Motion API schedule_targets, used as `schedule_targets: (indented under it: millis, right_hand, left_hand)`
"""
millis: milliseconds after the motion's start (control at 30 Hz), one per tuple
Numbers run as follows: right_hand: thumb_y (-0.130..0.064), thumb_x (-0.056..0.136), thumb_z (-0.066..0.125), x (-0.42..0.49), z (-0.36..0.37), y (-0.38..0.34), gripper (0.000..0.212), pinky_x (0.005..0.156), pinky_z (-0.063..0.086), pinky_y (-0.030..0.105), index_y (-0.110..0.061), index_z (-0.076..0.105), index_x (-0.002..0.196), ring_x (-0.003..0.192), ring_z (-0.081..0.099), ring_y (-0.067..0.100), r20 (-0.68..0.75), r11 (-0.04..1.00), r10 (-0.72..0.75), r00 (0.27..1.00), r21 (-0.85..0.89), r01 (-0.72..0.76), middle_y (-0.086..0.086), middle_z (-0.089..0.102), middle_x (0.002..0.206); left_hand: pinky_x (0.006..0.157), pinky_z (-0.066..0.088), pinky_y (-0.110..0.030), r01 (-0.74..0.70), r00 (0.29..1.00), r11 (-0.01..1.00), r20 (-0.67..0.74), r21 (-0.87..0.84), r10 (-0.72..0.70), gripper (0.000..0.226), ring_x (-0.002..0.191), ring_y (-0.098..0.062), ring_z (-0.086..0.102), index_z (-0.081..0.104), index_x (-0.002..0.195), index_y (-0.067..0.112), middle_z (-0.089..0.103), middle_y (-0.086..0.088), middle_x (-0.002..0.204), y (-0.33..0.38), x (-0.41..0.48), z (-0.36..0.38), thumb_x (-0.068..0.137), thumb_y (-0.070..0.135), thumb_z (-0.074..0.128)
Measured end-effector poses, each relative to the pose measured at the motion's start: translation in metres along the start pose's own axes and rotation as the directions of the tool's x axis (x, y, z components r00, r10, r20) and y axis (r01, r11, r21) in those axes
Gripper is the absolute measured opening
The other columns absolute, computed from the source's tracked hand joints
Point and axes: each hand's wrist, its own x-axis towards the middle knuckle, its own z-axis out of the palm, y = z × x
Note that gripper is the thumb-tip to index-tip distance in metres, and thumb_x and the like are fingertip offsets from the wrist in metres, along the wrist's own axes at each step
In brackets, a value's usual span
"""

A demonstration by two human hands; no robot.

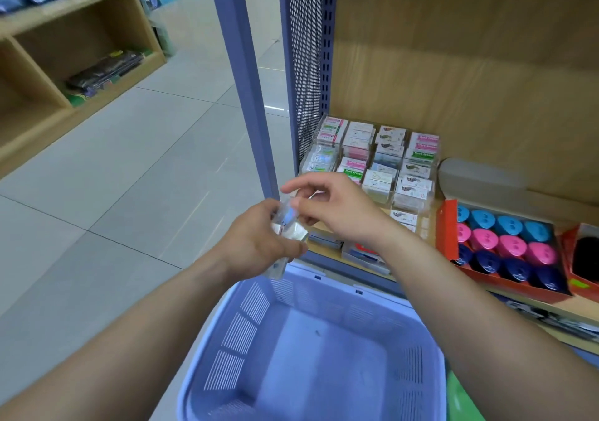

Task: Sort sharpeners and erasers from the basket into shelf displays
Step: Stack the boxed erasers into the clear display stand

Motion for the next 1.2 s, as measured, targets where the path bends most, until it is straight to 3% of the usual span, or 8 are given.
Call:
schedule_targets:
  millis: [100, 433, 533, 700, 833, 1067, 1133, 1200]
  right_hand:
    - [-0.003, 0.097, 0.062, -0.01, -0.005, 0.0, 0.02, 0.071, 0.057, 0.028, -0.014, 0.074, 0.109, 0.068, 0.065, 0.016, -0.058, 0.999, 0.018, 0.998, 0.05, -0.016, 0.008, 0.065, 0.084]
    - [0.005, 0.091, 0.066, -0.014, -0.034, 0.017, 0.011, 0.07, 0.062, 0.033, -0.001, 0.063, 0.1, 0.072, 0.075, 0.026, -0.183, 0.983, 0.137, 0.973, 0.144, -0.112, 0.014, 0.067, 0.086]
    - [0.0, 0.093, 0.065, 0.002, -0.046, 0.041, 0.013, 0.073, 0.063, 0.037, -0.01, 0.065, 0.102, 0.075, 0.075, 0.027, -0.284, 0.982, 0.19, 0.94, 0.033, -0.188, 0.008, 0.067, 0.089]
    - [-0.013, 0.092, 0.07, 0.05, -0.053, 0.085, 0.012, 0.067, 0.051, 0.029, -0.025, 0.071, 0.094, 0.064, 0.066, 0.014, -0.429, 0.947, 0.146, 0.891, -0.2, -0.252, -0.008, 0.069, 0.084]
    - [-0.016, 0.09, 0.072, 0.09, -0.037, 0.11, 0.012, 0.078, 0.05, 0.023, -0.026, 0.073, 0.096, 0.082, 0.064, 0.001, -0.354, 0.907, 0.078, 0.932, -0.362, -0.213, -0.014, 0.068, 0.088]
    - [-0.026, 0.092, 0.06, 0.115, -0.025, 0.138, 0.018, 0.081, 0.057, 0.043, -0.025, 0.074, 0.105, 0.097, 0.066, 0.022, -0.169, 0.634, 0.07, 0.983, -0.754, -0.175, -0.001, 0.071, 0.105]
    - [-0.026, 0.093, 0.057, 0.114, -0.026, 0.136, 0.016, 0.079, 0.057, 0.042, -0.026, 0.073, 0.095, 0.097, 0.066, 0.026, -0.13, 0.598, 0.093, 0.987, -0.785, -0.16, 0.001, 0.068, 0.101]
    - [-0.025, 0.096, 0.053, 0.109, -0.028, 0.132, 0.023, 0.083, 0.055, 0.041, -0.021, 0.073, 0.106, 0.105, 0.065, 0.029, -0.115, 0.603, 0.105, 0.988, -0.782, -0.156, 0.005, 0.068, 0.111]
  left_hand:
    - [0.053, 0.043, -0.011, -0.052, 0.999, 0.998, 0.007, -0.034, 0.053, 0.038, 0.058, -0.001, 0.056, 0.059, 0.103, 0.021, 0.062, 0.005, 0.08, 0.004, -0.004, 0.003, 0.076, 0.012, 0.085]
    - [0.053, 0.05, -0.018, 0.006, 0.999, 0.997, -0.033, -0.081, -0.008, 0.047, 0.074, -0.017, 0.065, 0.06, 0.114, 0.021, 0.061, 0.005, 0.1, -0.001, 0.004, 0.003, 0.076, 0.017, 0.087]
    - [0.06, 0.053, -0.028, 0.058, 0.995, 0.995, -0.081, -0.079, -0.064, 0.034, 0.07, -0.018, 0.068, 0.061, 0.101, 0.02, 0.071, 0.003, 0.091, -0.008, 0.012, -0.003, 0.078, 0.022, 0.086]
    - [0.055, 0.051, -0.028, 0.089, 0.989, 0.987, -0.106, -0.137, -0.104, 0.03, 0.063, -0.016, 0.068, 0.063, 0.097, 0.019, 0.072, 0.006, 0.074, -0.016, 0.025, -0.014, 0.078, 0.023, 0.086]
    - [0.063, 0.056, -0.038, 0.108, 0.982, 0.976, -0.13, -0.191, -0.135, 0.032, 0.08, -0.032, 0.072, 0.063, 0.096, 0.018, 0.073, 0.002, 0.081, -0.021, 0.033, -0.017, 0.075, 0.022, 0.088]
    - [0.072, 0.06, -0.05, 0.137, 0.978, 0.958, -0.121, -0.253, -0.171, 0.031, 0.079, -0.033, 0.074, 0.064, 0.093, 0.019, 0.073, 0.0, 0.08, -0.028, 0.04, -0.019, 0.073, 0.021, 0.089]
    - [0.074, 0.059, -0.051, 0.123, 0.98, 0.961, -0.126, -0.246, -0.157, 0.032, 0.081, -0.033, 0.073, 0.065, 0.093, 0.02, 0.072, -0.001, 0.085, -0.029, 0.04, -0.019, 0.073, 0.022, 0.089]
    - [0.073, 0.059, -0.047, 0.11, 0.982, 0.965, -0.127, -0.239, -0.143, 0.032, 0.082, -0.034, 0.073, 0.065, 0.093, 0.022, 0.072, -0.001, 0.087, -0.029, 0.04, -0.019, 0.073, 0.023, 0.089]
